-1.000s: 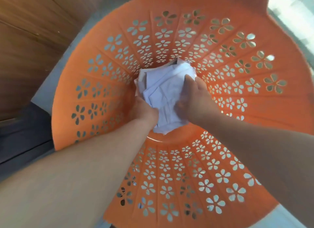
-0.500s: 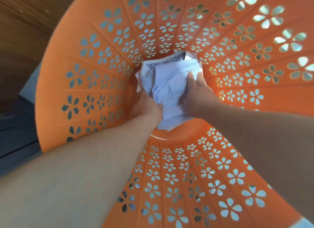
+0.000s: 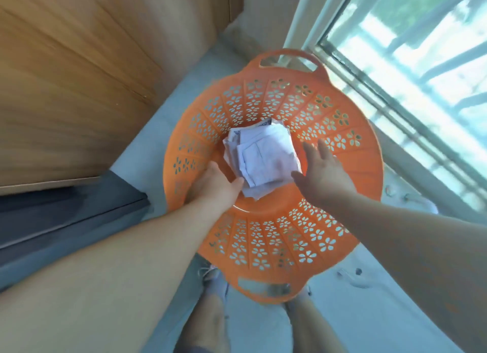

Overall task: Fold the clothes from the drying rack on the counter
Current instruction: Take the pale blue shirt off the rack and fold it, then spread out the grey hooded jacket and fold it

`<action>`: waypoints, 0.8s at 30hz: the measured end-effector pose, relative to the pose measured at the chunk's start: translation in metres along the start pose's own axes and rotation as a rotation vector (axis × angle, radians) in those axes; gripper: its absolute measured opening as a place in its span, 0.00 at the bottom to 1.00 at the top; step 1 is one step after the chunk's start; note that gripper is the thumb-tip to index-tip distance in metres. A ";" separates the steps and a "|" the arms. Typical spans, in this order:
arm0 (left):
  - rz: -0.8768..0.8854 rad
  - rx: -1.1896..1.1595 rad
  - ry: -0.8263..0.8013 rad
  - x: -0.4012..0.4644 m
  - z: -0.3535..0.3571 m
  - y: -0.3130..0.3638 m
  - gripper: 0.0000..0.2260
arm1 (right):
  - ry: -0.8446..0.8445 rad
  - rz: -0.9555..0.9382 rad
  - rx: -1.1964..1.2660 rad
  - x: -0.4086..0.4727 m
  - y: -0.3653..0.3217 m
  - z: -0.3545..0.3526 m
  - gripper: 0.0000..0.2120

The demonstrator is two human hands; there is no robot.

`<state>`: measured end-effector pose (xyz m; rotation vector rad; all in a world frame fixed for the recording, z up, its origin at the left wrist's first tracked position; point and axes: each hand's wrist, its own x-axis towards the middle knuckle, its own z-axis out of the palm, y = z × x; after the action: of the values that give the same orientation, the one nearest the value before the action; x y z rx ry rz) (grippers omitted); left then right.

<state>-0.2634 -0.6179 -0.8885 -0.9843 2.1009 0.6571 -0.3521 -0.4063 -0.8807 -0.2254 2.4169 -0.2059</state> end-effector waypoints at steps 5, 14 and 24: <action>0.089 -0.038 -0.006 -0.084 -0.051 0.015 0.28 | -0.001 0.004 0.032 -0.061 -0.019 -0.069 0.34; 0.216 -0.085 0.046 -0.307 -0.156 0.028 0.29 | -0.039 -0.142 0.116 -0.242 -0.061 -0.209 0.31; 0.390 -0.010 0.202 -0.476 -0.255 0.031 0.24 | 0.015 -0.189 0.200 -0.405 -0.095 -0.304 0.25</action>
<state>-0.1704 -0.5660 -0.3582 -0.6707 2.5021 0.7853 -0.2391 -0.3841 -0.3783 -0.3615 2.3691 -0.5329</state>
